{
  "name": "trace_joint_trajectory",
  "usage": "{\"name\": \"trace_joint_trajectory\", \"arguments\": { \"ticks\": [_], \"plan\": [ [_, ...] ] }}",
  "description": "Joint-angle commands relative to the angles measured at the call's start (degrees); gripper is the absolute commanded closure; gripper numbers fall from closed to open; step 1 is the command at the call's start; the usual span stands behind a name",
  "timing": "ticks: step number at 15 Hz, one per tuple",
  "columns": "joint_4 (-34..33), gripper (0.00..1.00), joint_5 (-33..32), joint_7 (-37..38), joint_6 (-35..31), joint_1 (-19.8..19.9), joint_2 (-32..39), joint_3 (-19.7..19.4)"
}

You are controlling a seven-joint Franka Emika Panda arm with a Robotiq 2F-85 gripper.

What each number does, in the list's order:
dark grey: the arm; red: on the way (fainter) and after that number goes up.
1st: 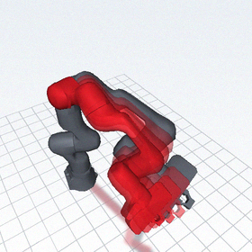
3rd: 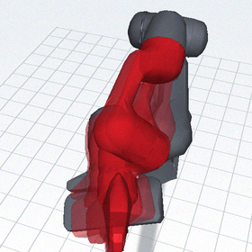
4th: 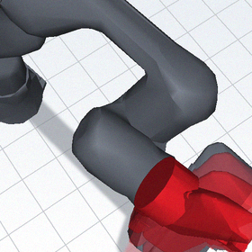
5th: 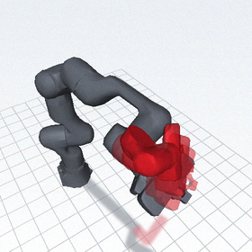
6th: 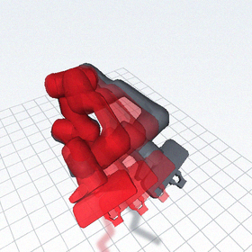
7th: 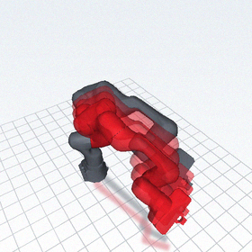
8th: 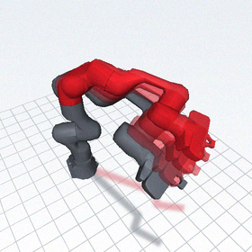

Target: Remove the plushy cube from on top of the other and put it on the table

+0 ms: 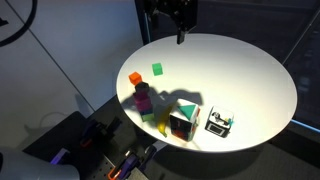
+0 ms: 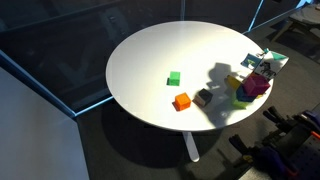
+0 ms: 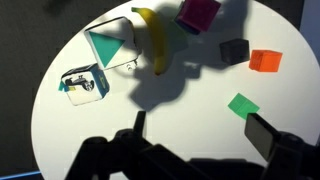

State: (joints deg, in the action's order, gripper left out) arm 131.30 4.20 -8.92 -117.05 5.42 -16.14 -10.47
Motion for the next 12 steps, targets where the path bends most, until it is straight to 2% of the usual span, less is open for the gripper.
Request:
{"name": "trace_joint_trajectory", "arguments": {
  "ticks": [1, 5, 12],
  "plan": [
    [-2.3, 0.0, -2.4, 2.0, -3.8, 2.1, 2.6, 0.2],
    [-3.8, 0.0, -4.1, 3.3, -8.5, 3.7, 6.4, -0.2],
    [-3.1, 0.0, -8.6, 3.1, -8.6, 5.8, 10.4, -1.1]
  ]
}}
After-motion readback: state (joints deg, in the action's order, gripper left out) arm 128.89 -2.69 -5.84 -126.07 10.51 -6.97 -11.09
